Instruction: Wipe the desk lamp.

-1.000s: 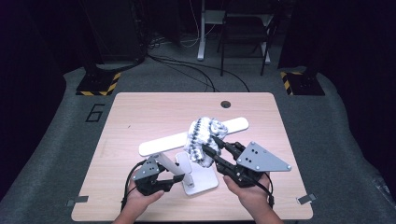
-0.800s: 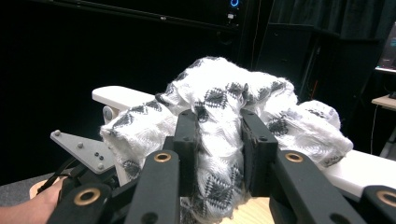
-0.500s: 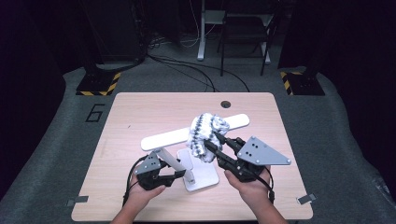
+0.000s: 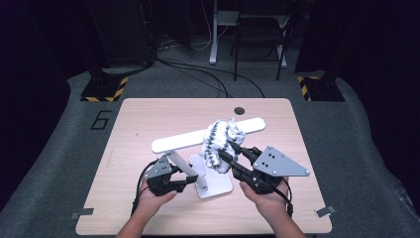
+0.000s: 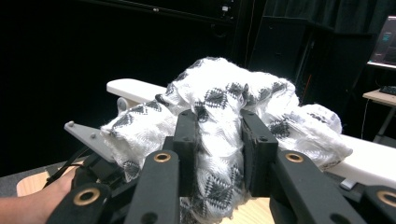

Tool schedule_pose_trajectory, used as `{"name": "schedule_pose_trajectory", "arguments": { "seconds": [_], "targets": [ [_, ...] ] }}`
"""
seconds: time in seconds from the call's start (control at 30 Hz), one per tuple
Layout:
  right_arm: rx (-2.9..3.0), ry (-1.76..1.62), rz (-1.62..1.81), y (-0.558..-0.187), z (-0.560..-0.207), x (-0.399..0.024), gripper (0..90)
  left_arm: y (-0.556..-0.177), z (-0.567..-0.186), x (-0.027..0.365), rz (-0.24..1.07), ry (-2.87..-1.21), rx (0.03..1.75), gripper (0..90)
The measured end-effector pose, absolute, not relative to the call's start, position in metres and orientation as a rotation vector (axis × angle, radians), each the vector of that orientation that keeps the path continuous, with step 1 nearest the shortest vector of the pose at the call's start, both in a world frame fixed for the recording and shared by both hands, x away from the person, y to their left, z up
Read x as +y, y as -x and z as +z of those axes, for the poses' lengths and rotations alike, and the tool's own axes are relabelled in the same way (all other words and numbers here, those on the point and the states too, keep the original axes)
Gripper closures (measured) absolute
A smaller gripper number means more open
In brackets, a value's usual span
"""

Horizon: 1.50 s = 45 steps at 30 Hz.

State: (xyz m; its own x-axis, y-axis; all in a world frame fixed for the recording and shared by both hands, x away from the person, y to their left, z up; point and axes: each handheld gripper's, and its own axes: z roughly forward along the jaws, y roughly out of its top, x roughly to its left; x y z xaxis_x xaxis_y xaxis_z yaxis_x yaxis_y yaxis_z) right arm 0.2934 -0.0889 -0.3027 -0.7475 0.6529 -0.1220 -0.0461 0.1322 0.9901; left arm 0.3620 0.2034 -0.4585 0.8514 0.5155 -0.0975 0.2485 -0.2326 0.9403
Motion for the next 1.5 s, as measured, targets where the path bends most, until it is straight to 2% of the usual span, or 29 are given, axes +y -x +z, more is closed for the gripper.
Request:
{"name": "schedule_pose_trajectory", "arguments": {
  "seconds": [1.1,1.3,1.5],
  "targets": [
    [1.944,-0.603,1.6,-0.28,-0.334,-0.093,70.4,-0.384,-0.461,0.203,0.281,-1.795,0.631,52.6],
    [1.993,-0.631,1.597,-0.28,-0.353,-0.092,70.4,-0.382,-0.462,0.211,0.271,-1.772,0.655,44.4],
    [2.041,-0.637,1.591,-0.282,-0.373,-0.091,70.2,-0.375,-0.465,0.219,0.259,-1.76,0.683,40.2]
  ]
}}
